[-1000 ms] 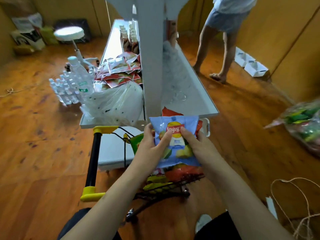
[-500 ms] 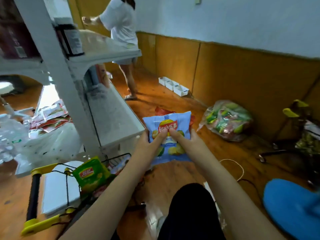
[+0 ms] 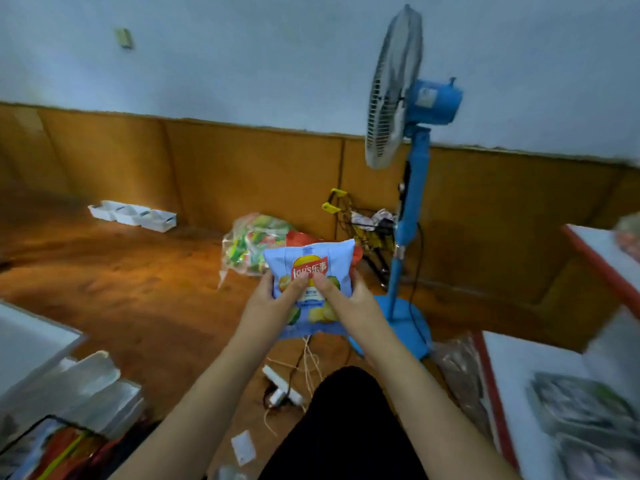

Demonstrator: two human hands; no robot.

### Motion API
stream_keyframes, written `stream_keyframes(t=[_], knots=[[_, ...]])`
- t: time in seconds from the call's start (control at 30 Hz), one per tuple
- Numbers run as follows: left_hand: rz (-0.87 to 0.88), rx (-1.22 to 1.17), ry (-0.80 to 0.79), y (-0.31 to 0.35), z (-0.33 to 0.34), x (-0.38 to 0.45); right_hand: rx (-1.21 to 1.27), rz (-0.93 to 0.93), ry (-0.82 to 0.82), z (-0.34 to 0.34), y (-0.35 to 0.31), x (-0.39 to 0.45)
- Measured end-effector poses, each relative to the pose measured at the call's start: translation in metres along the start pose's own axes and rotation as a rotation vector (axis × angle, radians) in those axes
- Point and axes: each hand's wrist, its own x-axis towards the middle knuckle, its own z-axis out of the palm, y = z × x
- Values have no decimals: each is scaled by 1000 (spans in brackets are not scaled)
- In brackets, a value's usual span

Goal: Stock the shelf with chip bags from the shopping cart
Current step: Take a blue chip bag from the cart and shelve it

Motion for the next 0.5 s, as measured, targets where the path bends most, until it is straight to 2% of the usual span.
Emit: stream_keyframes(t=[0.27,0.5], knots=[[74,-93,-404,31,138,-19,-64,-26,595,-121,-5,-84],[123,-163,-779,44,274,-83,-206,-60,930,-222,-11,-192]])
